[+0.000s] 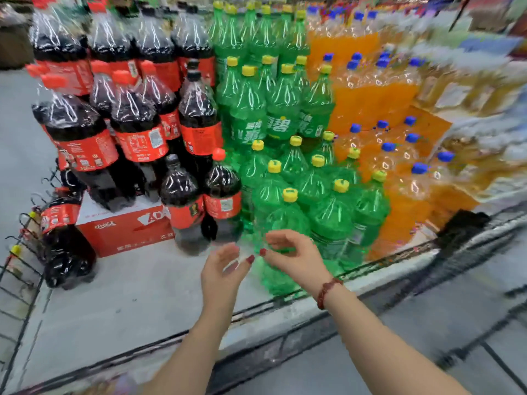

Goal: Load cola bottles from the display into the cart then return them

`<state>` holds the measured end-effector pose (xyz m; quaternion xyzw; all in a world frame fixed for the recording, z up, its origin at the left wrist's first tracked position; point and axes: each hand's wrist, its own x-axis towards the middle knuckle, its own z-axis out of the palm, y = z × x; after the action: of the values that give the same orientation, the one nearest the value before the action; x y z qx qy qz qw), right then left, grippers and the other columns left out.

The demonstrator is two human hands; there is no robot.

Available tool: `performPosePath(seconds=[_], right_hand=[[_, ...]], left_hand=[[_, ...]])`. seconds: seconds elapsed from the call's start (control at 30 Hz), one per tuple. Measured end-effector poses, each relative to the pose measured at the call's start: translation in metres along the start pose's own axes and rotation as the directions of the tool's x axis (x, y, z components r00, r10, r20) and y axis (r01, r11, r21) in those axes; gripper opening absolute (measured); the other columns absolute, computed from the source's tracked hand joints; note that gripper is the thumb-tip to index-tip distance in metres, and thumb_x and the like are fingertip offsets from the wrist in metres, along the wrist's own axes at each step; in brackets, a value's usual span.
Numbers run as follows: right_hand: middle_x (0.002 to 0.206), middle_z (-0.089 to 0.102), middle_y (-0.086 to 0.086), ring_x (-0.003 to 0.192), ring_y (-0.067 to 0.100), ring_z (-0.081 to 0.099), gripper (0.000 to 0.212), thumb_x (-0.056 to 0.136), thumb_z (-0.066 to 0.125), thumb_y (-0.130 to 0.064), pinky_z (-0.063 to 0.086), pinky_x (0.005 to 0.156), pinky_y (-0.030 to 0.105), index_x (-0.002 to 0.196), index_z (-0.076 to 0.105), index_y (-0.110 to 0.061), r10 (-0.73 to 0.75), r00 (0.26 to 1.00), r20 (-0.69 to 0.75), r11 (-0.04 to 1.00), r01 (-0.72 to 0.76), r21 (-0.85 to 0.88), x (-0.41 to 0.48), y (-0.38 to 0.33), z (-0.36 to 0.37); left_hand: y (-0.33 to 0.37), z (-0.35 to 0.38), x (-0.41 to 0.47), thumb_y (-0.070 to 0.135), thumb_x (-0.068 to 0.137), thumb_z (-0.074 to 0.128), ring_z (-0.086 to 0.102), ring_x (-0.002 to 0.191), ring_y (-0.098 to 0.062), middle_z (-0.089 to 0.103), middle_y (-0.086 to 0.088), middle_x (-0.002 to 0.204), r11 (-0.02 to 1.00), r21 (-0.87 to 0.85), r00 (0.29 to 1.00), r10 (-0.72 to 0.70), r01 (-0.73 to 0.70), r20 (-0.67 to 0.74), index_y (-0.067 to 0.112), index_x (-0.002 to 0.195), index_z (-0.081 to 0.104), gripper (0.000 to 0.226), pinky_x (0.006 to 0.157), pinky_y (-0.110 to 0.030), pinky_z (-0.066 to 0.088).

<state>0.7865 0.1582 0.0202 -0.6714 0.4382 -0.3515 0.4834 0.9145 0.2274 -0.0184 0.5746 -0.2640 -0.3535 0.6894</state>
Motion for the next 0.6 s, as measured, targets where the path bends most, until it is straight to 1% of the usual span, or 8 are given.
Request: performPosePath(seconds=[0.13,0.2,0.27,0.33,0.37,0.47,0.53,0.6], right_hand=[[0.093,0.067,-0.001,0.09,0.016,0.062,0.029,0.077,0.077,-0.009,0.053,0.082,0.033,0.092,0.063,-0.03,-0.02,0.994,-0.112,1.0,0.019,-0.01,-0.058,0.012,-0.068],[0.092,0.067,-0.001,0.091,0.016,0.062,0.028,0.078,0.076,-0.009,0.052,0.08,0.027,0.093,0.064,-0.028,0.001,0.983,-0.183,1.0,-0.001,0.0,-0.085,0.023,-0.104],[0.093,0.067,-0.003,0.09,0.013,0.061,0.025,0.079,0.075,-0.01,0.049,0.08,0.02,0.097,0.064,-0.024,0.039,0.969,-0.245,0.999,-0.038,0.008,-0.114,0.032,-0.138],[0.096,0.067,-0.004,0.091,0.012,0.062,0.024,0.08,0.075,-0.012,0.049,0.081,0.019,0.097,0.064,-0.025,0.077,0.944,-0.321,0.997,-0.069,0.036,-0.142,0.042,-0.171],[0.096,0.067,-0.005,0.09,0.01,0.062,0.024,0.08,0.075,-0.011,0.049,0.08,0.017,0.097,0.065,-0.025,0.093,0.928,-0.362,0.995,-0.077,0.057,-0.155,0.046,-0.187],[0.091,0.063,-0.01,0.085,0.0,0.059,0.023,0.083,0.071,-0.007,0.047,0.072,0.005,0.105,0.066,-0.011,0.142,0.863,-0.485,0.99,-0.116,0.083,-0.196,0.057,-0.233],[0.089,0.062,-0.011,0.084,0.005,0.059,0.024,0.082,0.072,-0.007,0.046,0.07,0.004,0.105,0.066,-0.009,0.169,0.792,-0.587,0.986,-0.142,0.092,-0.222,0.068,-0.262],[0.087,0.062,-0.012,0.083,0.006,0.059,0.022,0.082,0.073,-0.009,0.046,0.069,0.006,0.102,0.066,-0.013,0.199,0.719,-0.667,0.979,-0.171,0.108,-0.245,0.081,-0.289]], left_hand=[[-0.005,0.055,-0.056,-0.013,0.078,0.07,0.062,0.092,-0.014,0.065,-0.005,0.098,0.999,-0.001,0.986,0.043,-0.043,0.162,0.02,0.094,0.061,0.038,0.083,-0.022,0.053],[-0.012,0.081,-0.084,-0.012,0.075,0.073,0.063,0.094,-0.014,0.066,-0.005,0.099,0.999,0.011,0.968,0.033,-0.037,0.25,0.02,0.096,0.061,0.04,0.085,-0.025,0.052],[-0.02,0.106,-0.11,-0.007,0.069,0.08,0.064,0.093,-0.009,0.067,-0.003,0.1,0.998,0.052,0.933,0.015,-0.036,0.36,0.021,0.098,0.062,0.044,0.085,-0.024,0.052],[-0.027,0.134,-0.132,0.004,0.064,0.078,0.065,0.092,-0.003,0.067,-0.001,0.101,0.996,0.083,0.892,-0.004,-0.038,0.452,0.022,0.1,0.062,0.044,0.083,-0.02,0.053],[-0.03,0.149,-0.142,0.004,0.064,0.078,0.065,0.091,-0.003,0.067,-0.002,0.102,0.996,0.087,0.871,-0.019,-0.028,0.49,0.021,0.101,0.062,0.044,0.082,-0.018,0.053],[-0.041,0.198,-0.172,-0.017,0.071,0.073,0.062,0.091,-0.01,0.064,-0.007,0.102,0.996,0.09,0.79,-0.061,0.007,0.61,0.014,0.101,0.059,0.045,0.079,-0.015,0.052],[-0.051,0.23,-0.191,-0.02,0.074,0.068,0.06,0.093,-0.014,0.064,-0.004,0.1,0.994,0.111,0.73,-0.086,0.015,0.678,0.015,0.099,0.058,0.044,0.08,-0.016,0.052],[-0.062,0.261,-0.207,-0.016,0.075,0.07,0.063,0.094,-0.013,0.066,0.0,0.1,0.991,0.134,0.664,-0.107,0.011,0.74,0.018,0.1,0.06,0.043,0.082,-0.017,0.052]])
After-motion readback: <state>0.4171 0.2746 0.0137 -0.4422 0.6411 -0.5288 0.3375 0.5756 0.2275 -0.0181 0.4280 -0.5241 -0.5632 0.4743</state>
